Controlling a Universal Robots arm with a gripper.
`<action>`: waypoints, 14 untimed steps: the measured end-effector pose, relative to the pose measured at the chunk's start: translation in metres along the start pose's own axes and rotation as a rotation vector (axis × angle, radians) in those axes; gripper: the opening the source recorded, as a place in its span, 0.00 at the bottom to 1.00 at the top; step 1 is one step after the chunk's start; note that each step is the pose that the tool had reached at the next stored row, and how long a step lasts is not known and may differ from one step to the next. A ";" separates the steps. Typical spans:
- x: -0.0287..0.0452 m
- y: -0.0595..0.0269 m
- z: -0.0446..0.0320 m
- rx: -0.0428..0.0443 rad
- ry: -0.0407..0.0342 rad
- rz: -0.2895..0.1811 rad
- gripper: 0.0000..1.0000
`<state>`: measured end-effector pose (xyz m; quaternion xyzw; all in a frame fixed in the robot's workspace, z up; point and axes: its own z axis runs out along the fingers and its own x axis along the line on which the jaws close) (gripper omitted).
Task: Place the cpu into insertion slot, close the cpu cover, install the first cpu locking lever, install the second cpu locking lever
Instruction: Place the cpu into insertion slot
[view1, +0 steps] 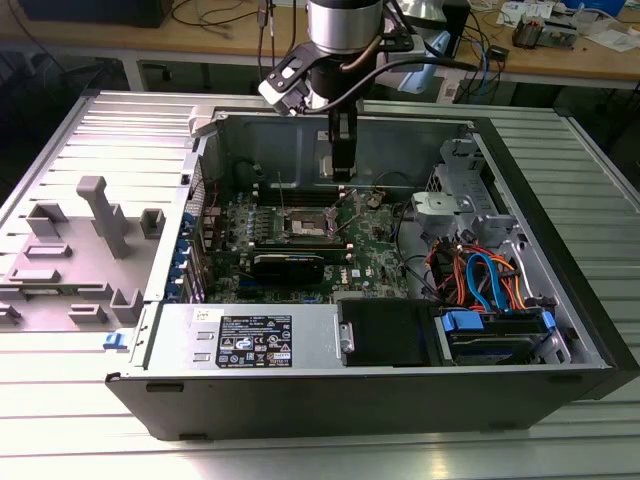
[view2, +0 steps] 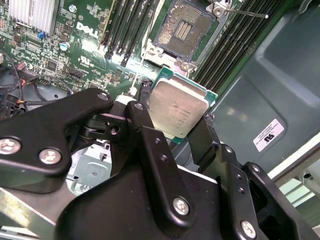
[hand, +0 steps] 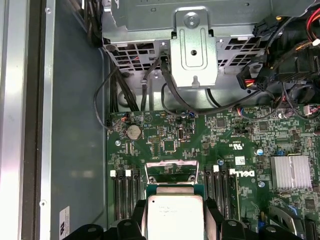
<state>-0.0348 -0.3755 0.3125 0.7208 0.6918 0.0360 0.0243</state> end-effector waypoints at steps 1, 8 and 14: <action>0.0000 -0.0001 0.0008 0.0008 -0.0001 0.000 0.55; -0.0002 -0.0010 0.0044 0.0025 -0.0002 0.000 0.55; -0.0002 -0.0010 0.0047 0.0025 -0.0002 0.000 0.55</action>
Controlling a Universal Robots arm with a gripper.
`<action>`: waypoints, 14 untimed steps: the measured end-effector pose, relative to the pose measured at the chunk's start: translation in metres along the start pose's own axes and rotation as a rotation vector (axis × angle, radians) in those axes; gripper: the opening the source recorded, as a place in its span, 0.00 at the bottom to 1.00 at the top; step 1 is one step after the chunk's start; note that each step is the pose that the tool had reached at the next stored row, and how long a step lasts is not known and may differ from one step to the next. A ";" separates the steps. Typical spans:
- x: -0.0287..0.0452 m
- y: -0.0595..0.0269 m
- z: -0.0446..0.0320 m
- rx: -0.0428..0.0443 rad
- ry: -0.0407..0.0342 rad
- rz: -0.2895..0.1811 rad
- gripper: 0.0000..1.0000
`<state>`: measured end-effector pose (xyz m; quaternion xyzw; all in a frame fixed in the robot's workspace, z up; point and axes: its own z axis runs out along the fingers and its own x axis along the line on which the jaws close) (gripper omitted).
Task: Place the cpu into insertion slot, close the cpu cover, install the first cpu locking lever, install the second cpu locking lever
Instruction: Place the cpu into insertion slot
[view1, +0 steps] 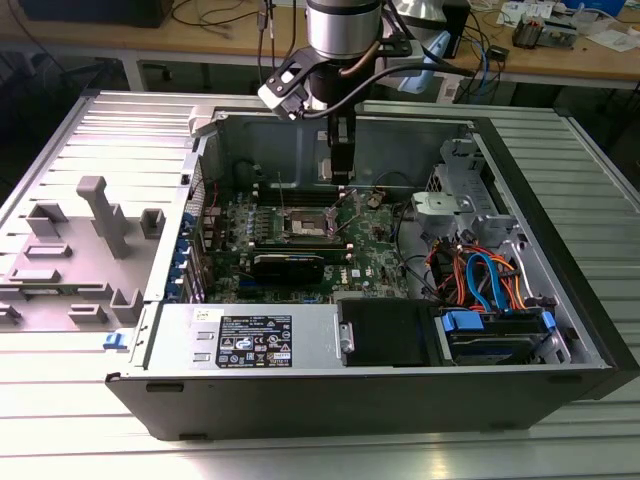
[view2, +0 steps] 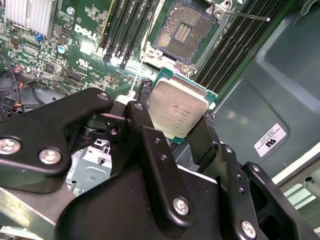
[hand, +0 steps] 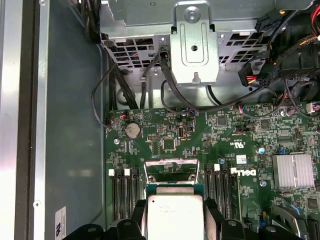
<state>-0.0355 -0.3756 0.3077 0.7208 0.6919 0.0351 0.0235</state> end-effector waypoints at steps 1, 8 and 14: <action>0.0000 0.0000 0.0001 0.0000 0.0000 0.000 0.55; -0.0004 -0.0005 0.0014 0.0001 0.0014 -0.010 0.55; -0.0004 -0.0011 0.0078 0.0006 0.0028 -0.030 0.55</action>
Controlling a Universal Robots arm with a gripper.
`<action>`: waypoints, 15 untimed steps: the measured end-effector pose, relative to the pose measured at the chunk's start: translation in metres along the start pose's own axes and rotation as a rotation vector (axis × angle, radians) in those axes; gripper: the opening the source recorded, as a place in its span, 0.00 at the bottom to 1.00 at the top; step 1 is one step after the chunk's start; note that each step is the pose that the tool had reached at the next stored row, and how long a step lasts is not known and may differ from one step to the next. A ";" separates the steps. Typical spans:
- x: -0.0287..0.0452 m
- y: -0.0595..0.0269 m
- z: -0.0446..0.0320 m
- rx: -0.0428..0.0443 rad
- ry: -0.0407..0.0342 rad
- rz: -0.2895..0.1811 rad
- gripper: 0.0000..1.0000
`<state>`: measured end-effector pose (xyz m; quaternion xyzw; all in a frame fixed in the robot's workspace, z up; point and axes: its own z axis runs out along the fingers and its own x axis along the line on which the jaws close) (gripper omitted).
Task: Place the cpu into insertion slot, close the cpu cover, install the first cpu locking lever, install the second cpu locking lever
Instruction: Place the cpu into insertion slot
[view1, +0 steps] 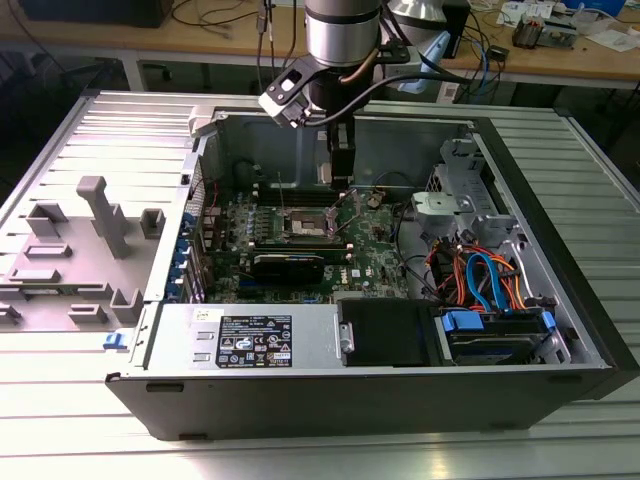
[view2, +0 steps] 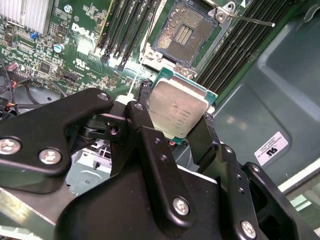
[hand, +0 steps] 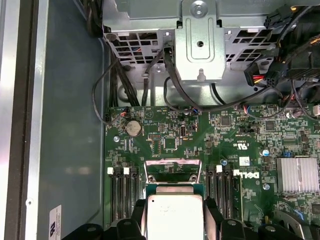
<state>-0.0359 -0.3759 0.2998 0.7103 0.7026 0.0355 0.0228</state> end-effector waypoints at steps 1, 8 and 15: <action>0.0000 0.0000 0.0000 0.0000 0.0000 0.000 0.55; 0.0000 -0.0001 0.0018 -0.0002 0.0004 0.000 0.55; -0.0001 -0.0005 0.0063 -0.0001 0.0001 0.000 0.55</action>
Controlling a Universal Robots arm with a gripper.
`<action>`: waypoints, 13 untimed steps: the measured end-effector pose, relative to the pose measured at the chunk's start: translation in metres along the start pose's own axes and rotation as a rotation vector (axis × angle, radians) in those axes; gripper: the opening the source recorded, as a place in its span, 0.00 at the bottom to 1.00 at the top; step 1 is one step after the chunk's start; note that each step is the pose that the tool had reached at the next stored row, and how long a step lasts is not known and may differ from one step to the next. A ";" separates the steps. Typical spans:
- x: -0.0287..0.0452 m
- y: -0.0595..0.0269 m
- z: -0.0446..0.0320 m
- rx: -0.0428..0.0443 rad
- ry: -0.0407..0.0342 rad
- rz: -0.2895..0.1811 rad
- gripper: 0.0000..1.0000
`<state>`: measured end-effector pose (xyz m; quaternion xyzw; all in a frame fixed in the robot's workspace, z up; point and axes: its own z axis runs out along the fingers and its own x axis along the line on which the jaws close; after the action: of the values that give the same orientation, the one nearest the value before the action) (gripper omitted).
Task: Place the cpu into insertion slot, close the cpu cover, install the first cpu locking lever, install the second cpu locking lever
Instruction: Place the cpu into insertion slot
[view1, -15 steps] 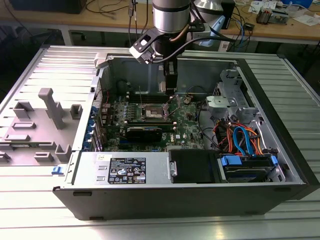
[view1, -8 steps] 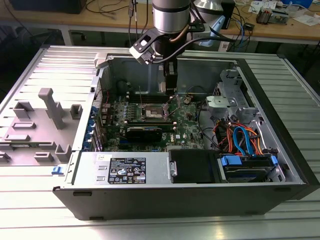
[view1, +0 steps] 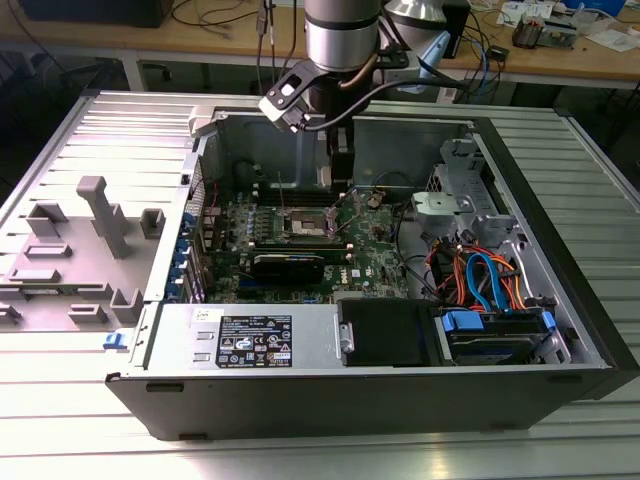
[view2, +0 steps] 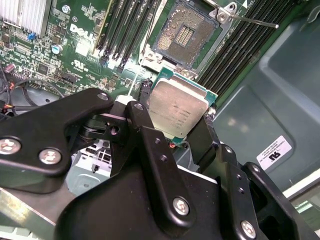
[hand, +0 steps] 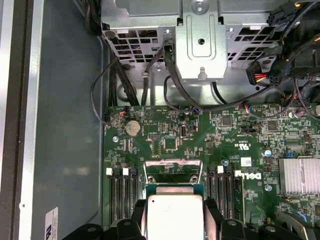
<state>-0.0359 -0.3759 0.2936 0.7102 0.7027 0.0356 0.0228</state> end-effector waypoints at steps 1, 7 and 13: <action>0.0000 -0.0001 0.0006 0.0000 0.0000 0.000 0.55; -0.0001 -0.0004 0.0051 -0.0001 -0.0001 0.000 0.55; -0.0002 -0.0008 0.0094 -0.0002 -0.0002 0.000 0.55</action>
<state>-0.0359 -0.3759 0.2841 0.7102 0.7027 0.0356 0.0229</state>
